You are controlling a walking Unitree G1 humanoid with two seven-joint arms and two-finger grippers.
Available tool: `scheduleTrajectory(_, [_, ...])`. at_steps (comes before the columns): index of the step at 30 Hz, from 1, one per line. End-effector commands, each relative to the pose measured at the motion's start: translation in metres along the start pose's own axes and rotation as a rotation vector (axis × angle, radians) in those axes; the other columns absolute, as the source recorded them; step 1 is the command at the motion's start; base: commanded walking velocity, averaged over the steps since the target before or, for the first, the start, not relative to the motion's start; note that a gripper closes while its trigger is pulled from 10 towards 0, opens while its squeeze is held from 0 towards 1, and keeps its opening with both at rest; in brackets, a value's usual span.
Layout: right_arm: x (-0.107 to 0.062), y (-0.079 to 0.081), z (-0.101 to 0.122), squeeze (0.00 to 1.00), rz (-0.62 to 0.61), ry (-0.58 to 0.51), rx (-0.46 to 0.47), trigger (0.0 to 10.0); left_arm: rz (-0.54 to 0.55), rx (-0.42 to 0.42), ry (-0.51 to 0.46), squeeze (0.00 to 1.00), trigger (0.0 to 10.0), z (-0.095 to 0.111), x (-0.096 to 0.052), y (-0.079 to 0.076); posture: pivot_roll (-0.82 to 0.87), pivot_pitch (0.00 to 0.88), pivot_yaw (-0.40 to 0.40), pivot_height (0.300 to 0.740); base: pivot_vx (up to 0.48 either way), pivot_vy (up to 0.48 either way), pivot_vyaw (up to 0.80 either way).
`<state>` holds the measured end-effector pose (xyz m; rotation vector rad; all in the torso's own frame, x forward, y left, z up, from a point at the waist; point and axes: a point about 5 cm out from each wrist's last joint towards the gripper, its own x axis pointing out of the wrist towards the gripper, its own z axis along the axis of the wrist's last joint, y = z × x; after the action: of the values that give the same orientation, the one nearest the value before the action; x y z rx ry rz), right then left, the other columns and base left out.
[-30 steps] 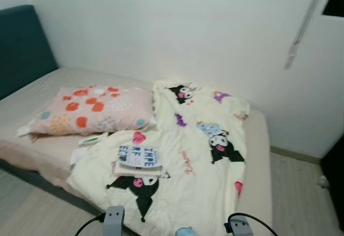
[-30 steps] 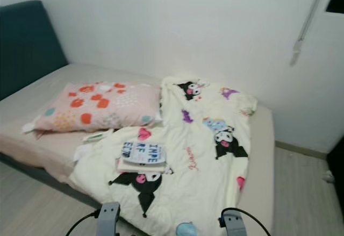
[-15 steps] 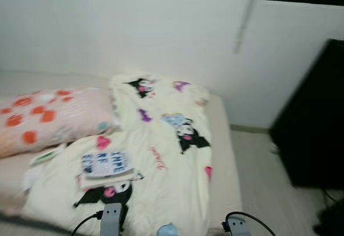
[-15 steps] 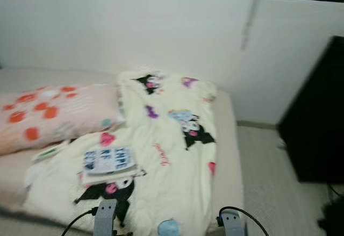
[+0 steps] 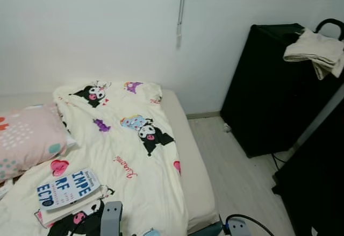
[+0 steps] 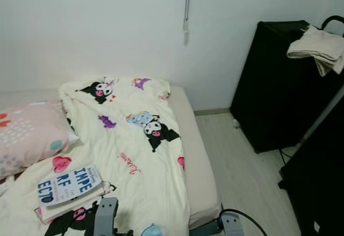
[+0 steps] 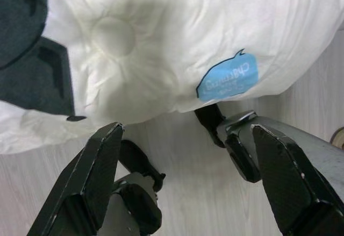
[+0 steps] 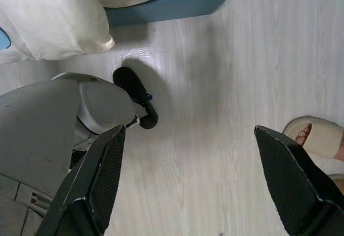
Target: Clean up the room
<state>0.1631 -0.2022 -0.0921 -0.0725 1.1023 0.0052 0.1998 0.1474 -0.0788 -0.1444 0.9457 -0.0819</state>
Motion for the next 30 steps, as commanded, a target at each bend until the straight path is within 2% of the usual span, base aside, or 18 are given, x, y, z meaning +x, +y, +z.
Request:
scheduleTrajectory(1, [0.0001, 0.002, -0.0018, 0.0, 0.002, 0.006, 0.024, 10.0, 0.001, 0.007, 0.019, 0.0, 10.0, -0.0044, -0.0007, 0.0013, -0.12, 0.028, -0.02, 0.74, 0.0, 0.0, -0.78])
scheduleTrajectory(4, [0.0002, 0.0022, -0.0017, 0.0, 0.002, 0.005, 0.026, 10.0, 0.001, 0.008, 0.019, 0.0, 10.0, -0.0044, -0.0007, 0.0013, -0.12, 0.028, -0.02, 0.74, 0.0, 0.0, -0.72])
scheduleTrajectory(11, [0.0004, 0.0037, 0.0001, 0.0, 0.008, -0.006, 0.018, 10.0, -0.001, 0.017, 0.023, 0.0, 10.0, -0.0062, -0.001, 0.001, -0.12, 0.033, -0.019, 0.74, 0.0, 0.0, 0.0])
scheduleTrajectory(30, [0.0001, 0.0032, -0.0019, 0.0, 0.008, -0.002, 0.011, 10.0, -0.007, 0.027, 0.021, 0.0, 10.0, -0.005, -0.0008, 0.0009, -0.12, 0.025, -0.019, 0.74, 0.0, -0.45, 0.0])
